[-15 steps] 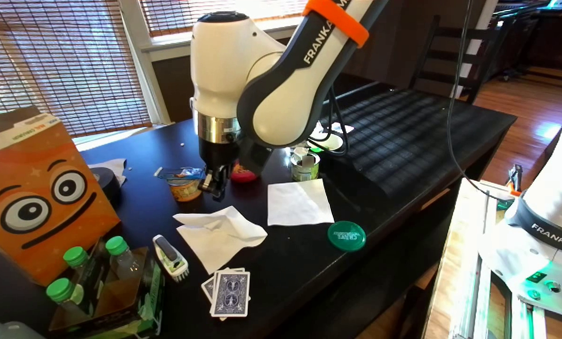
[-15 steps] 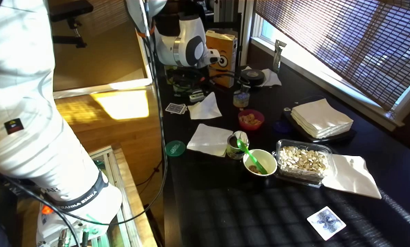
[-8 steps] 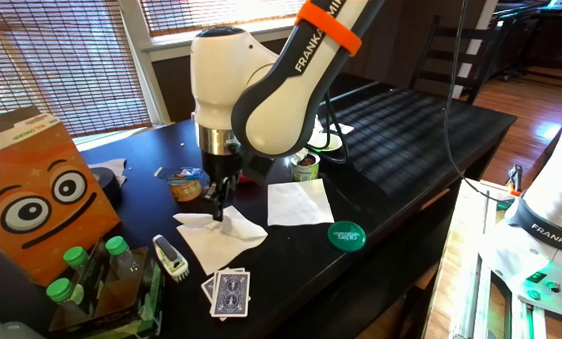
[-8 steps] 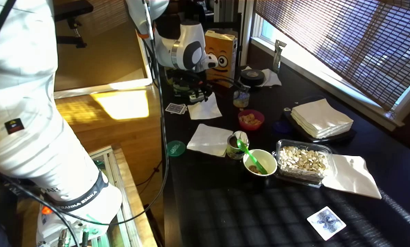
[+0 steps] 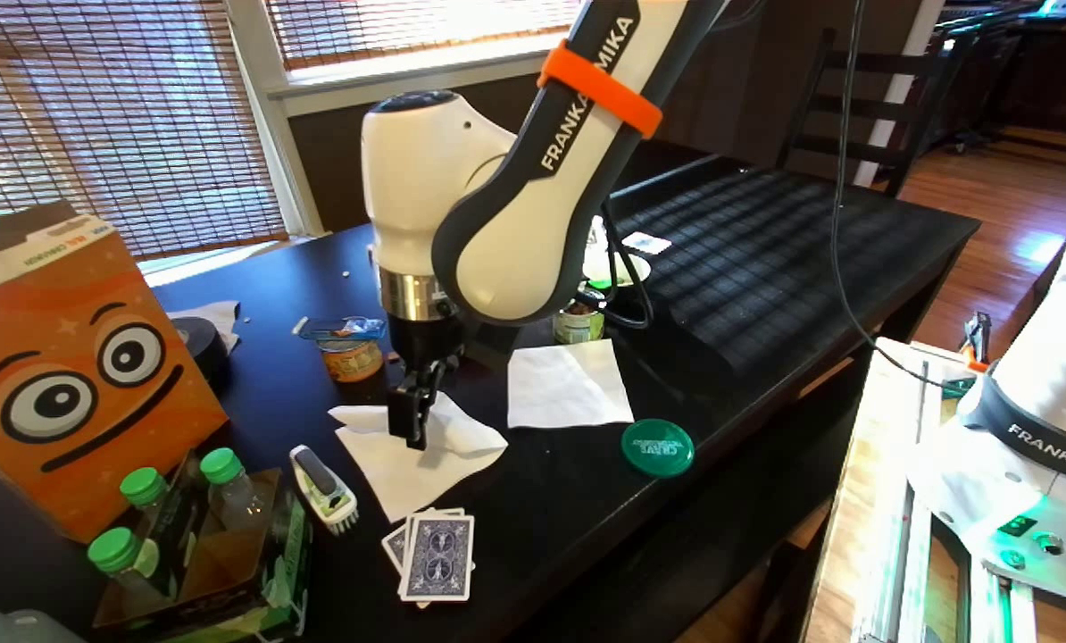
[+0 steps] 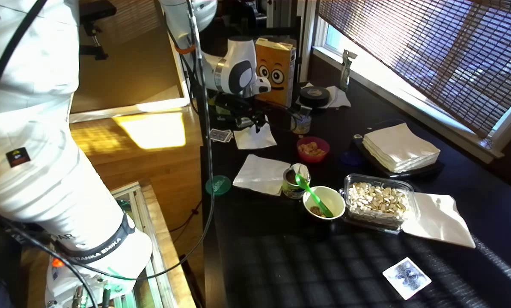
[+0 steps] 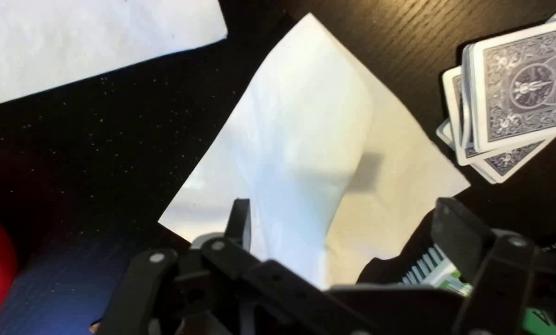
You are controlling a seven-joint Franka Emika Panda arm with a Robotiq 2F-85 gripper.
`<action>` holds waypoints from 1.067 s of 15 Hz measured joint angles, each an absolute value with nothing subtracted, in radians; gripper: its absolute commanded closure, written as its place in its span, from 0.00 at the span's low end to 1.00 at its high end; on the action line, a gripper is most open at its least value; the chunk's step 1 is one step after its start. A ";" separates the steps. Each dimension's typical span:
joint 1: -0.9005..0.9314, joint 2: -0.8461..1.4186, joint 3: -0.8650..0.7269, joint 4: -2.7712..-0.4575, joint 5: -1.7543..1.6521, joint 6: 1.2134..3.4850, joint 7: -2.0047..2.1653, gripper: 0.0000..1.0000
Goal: Pick up the napkin on the left and put it on top of the napkin on the right, move the napkin back to the left and then back to the right.
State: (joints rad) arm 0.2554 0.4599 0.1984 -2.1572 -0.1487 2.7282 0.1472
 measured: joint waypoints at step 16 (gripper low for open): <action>0.252 0.536 0.188 -2.107 -0.147 2.727 0.126 0.98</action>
